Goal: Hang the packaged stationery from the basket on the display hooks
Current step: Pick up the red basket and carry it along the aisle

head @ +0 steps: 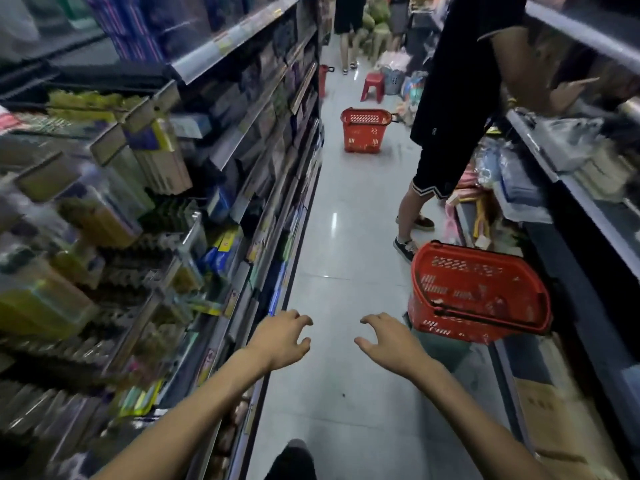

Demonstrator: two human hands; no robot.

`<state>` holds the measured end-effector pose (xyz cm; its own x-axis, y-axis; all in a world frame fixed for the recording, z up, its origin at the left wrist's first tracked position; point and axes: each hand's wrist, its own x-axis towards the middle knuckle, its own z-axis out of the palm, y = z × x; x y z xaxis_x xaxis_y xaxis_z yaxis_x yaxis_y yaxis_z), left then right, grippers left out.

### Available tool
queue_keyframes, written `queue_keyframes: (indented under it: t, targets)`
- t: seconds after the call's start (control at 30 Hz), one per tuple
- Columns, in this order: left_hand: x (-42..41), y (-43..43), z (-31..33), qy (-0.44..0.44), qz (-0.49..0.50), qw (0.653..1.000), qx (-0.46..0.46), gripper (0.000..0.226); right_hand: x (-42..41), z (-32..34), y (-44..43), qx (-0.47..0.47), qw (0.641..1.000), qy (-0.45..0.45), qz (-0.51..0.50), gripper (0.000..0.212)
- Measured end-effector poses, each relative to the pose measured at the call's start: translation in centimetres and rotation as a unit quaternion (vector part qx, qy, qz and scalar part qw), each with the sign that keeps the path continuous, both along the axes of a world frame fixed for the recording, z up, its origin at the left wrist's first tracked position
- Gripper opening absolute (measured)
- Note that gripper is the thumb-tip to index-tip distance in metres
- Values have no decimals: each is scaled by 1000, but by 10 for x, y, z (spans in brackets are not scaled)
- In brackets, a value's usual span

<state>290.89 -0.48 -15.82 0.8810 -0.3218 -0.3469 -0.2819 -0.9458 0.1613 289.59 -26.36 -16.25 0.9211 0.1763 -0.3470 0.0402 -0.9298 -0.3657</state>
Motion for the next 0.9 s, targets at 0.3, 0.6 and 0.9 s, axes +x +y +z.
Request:
queue_keyframes:
  t: [0.3,0.6,0.9]
  targets:
    - [174,-5,-23,-18,11,1000,-2,53,191,-20,-9,-31,998,-4,47,64]
    - [396,-5,-28,-45,12,999,-18,69,403,-15,-20,-47,999,-9,14,72]
    - [582,-33,-28,-9,0,1000,4,86,577,-22,-45,-90,995,-49,-9,84]
